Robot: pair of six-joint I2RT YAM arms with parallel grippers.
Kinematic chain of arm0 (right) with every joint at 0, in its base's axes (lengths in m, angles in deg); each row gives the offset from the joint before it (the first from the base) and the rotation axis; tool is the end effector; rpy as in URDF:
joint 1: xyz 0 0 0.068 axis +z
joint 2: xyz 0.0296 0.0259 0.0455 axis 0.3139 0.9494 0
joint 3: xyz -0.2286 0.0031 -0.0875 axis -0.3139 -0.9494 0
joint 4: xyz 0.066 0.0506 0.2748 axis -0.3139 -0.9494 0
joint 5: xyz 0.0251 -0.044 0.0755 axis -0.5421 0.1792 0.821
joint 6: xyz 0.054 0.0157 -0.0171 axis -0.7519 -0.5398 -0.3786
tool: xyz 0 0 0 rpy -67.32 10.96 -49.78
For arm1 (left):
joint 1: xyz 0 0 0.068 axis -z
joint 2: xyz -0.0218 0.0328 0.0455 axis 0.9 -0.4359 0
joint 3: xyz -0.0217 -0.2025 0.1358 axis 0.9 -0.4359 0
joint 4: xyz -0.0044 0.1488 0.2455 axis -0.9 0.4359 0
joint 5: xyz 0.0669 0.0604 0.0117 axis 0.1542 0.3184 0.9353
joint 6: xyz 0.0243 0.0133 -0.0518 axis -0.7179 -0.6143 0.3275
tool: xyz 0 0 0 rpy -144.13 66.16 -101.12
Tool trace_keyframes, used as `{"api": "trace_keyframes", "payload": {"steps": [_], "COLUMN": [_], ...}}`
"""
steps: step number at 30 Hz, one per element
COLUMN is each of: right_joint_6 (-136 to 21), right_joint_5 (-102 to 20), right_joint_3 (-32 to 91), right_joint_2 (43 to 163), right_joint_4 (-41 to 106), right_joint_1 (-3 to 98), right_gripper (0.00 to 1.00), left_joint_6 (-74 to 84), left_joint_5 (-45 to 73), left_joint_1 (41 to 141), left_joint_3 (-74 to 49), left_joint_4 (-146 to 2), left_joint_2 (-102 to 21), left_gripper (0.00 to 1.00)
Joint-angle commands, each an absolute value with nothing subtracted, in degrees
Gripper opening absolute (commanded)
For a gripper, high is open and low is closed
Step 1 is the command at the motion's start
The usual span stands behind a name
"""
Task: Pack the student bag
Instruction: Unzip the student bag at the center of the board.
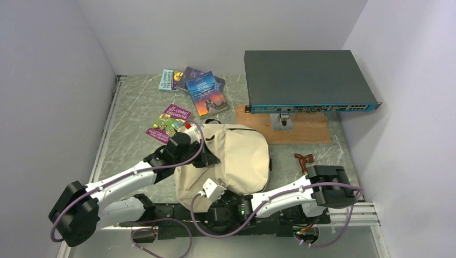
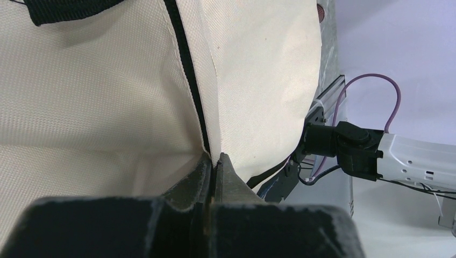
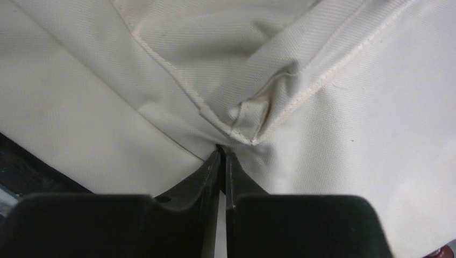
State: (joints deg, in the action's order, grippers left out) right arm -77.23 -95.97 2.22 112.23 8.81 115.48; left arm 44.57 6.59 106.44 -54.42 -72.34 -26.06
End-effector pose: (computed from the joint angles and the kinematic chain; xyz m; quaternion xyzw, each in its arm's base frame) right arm -0.0069 0.3064 0.1163 -0.4505 0.7788 -0.0206 0.4360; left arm 0.1937 -0.1915 0.1747 0.0046 0.8558 -0.4466 0.2610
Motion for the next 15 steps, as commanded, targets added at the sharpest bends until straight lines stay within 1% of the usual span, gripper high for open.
{"api": "trace_keyframes", "payload": {"steps": [1,2,7,11,15], "right_joint_6": [-83.8,-85.4,-93.2,-95.5,-89.5], "right_joint_5": [-102.7,-104.1,-108.9,-109.1,-107.0], "right_joint_3": [3.1,3.0,0.1,-5.8,-13.4], "right_joint_2": [110.9,109.6,96.3,77.8,56.6], "right_joint_4": [3.2,1.8,-3.3,-0.9,8.6], "right_joint_1": [115.8,115.9,116.5,116.5,116.5], "right_gripper": [0.02,0.00,0.00,0.00,0.00], "left_joint_6": [44.8,44.2,39.9,36.1,33.5], "left_joint_5": [5.6,6.0,10.2,12.5,13.6], "left_joint_1": [105.9,105.8,105.6,105.4,105.1], "left_joint_3": [-54.6,-54.6,-54.4,-55.3,-56.1], "left_joint_4": [-75.0,-74.1,-65.9,-61.3,-58.3], "left_joint_2": [-23.6,-23.3,-21.7,-18.1,-13.4], "left_gripper": [0.00,0.00,0.00,0.00,0.00]}}
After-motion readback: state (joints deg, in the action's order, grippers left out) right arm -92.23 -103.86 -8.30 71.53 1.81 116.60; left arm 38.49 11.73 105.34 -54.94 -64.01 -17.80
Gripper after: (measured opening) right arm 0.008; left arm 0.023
